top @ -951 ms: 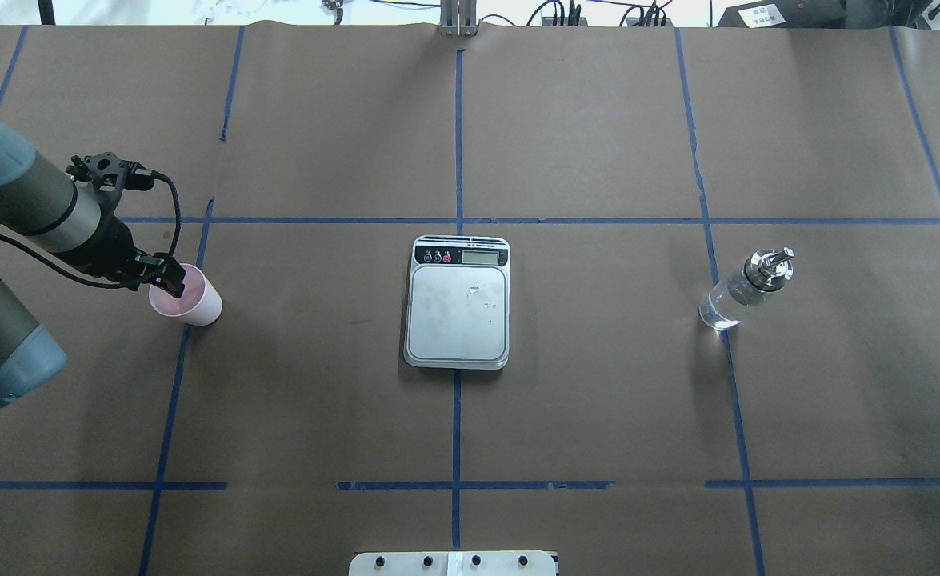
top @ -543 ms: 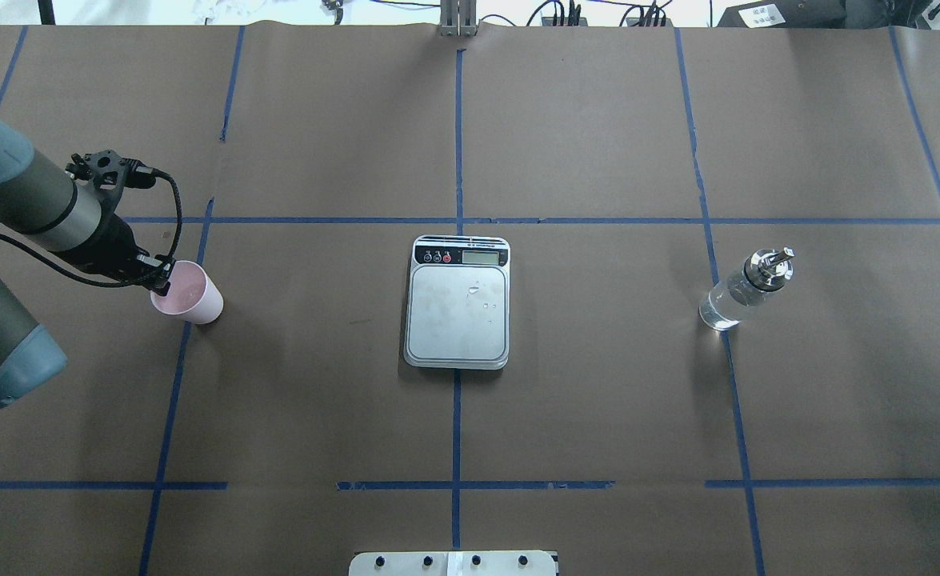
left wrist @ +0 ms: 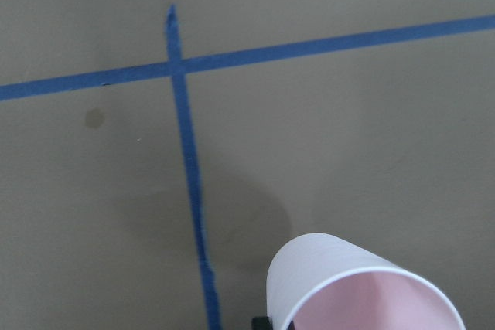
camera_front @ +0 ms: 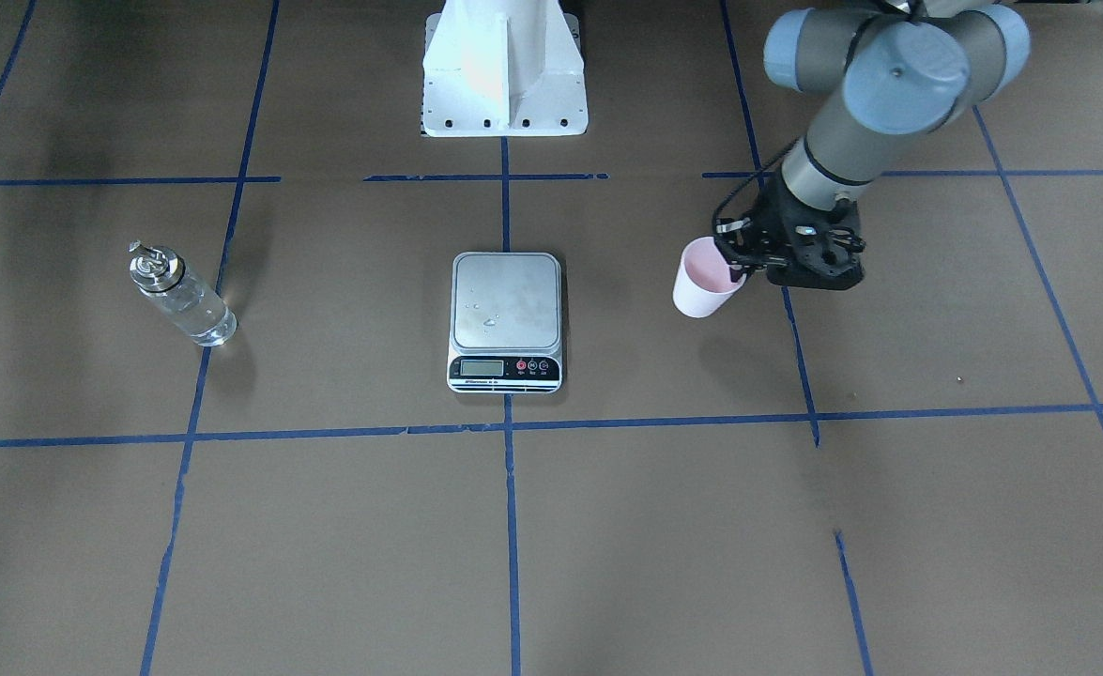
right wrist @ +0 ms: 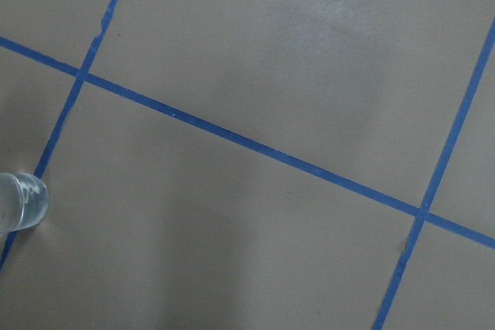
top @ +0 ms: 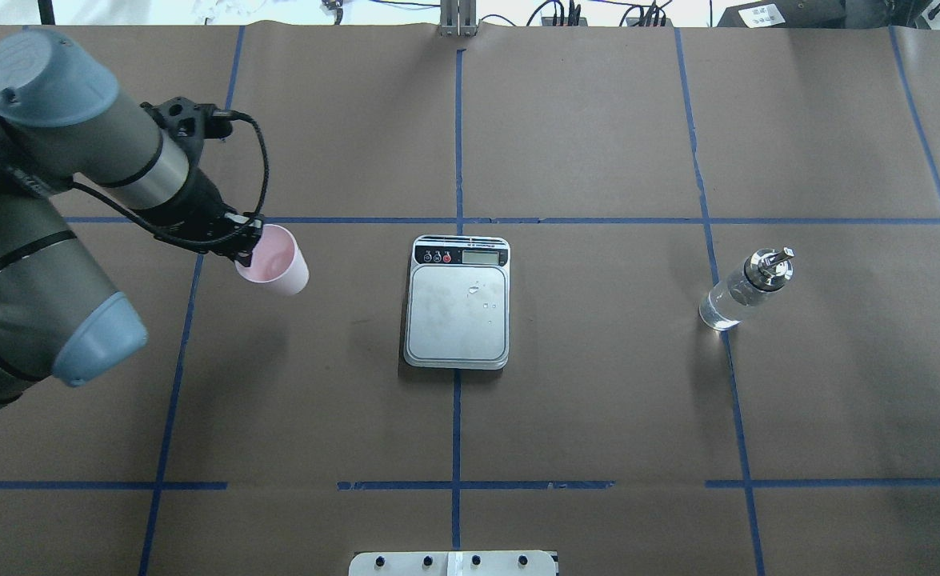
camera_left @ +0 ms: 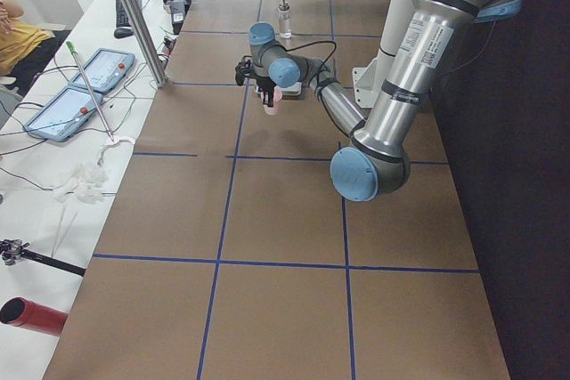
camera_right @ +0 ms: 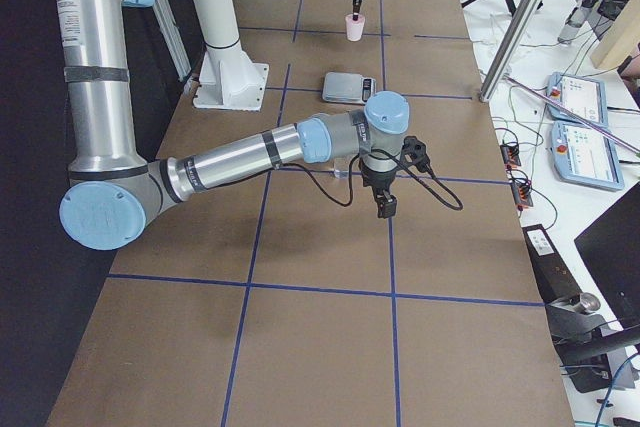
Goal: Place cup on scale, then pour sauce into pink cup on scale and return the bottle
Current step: 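Carry the pink cup with the left gripper onto the silver scale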
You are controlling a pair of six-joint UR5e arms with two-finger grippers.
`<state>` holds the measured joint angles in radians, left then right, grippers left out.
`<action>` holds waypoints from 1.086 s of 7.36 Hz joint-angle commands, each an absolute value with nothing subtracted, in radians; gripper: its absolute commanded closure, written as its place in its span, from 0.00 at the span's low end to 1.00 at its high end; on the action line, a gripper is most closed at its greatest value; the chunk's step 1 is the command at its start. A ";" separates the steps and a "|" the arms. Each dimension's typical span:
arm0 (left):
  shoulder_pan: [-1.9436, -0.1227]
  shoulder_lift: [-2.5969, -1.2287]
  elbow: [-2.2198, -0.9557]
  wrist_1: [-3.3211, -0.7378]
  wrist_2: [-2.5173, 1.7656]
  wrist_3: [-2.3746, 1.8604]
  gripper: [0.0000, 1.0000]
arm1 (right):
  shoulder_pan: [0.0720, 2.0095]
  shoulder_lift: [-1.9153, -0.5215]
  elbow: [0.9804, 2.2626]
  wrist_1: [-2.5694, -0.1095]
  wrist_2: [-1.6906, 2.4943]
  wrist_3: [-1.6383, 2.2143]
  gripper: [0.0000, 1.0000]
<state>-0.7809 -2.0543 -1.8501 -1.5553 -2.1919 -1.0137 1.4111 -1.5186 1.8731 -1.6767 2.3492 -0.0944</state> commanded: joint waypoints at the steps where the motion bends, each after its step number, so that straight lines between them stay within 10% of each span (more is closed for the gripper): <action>1: -0.703 -2.256 -1.732 -1.539 -2.133 -1.175 1.00 | 1.390 -1.517 1.891 -1.677 2.347 -0.034 0.00; 8: -0.584 -2.393 -1.565 -1.594 -2.065 -1.238 1.00 | 1.371 -1.517 1.905 -1.677 2.349 0.021 0.00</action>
